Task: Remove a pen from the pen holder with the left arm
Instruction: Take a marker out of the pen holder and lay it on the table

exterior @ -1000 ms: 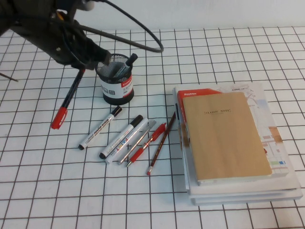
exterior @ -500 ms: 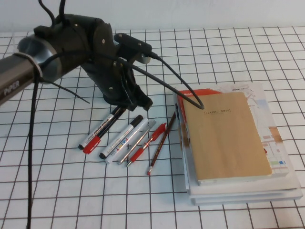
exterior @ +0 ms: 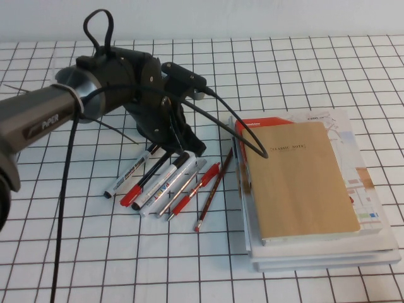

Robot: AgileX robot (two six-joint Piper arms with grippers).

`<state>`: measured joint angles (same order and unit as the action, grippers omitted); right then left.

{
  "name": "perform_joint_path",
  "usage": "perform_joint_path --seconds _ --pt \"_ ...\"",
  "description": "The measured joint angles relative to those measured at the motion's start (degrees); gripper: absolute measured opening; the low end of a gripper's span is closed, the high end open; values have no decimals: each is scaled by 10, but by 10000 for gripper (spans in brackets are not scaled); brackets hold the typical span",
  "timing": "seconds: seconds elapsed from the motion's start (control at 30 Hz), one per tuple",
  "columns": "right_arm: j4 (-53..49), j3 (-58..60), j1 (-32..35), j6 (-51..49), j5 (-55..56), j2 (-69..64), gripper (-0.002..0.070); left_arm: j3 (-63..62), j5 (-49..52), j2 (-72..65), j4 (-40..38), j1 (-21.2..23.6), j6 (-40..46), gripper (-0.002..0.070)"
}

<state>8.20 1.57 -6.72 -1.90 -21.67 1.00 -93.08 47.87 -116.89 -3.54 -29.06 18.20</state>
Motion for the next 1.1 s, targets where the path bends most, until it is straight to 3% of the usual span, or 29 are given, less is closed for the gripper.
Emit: perform_joint_path --seconds 0.77,0.83,1.0,1.1 --pt "0 0 0 0 0 0 -15 -11 -28 -40 17 0 1 39" --pt "0 0 0 0 0 0 -15 -11 -28 -40 17 0 1 59" --pt "0 0 0 0 0 0 -15 -11 -28 -40 16 0 1 214" --pt "0 0 0 0 0 0 -15 -11 -28 -40 16 0 -7 269"
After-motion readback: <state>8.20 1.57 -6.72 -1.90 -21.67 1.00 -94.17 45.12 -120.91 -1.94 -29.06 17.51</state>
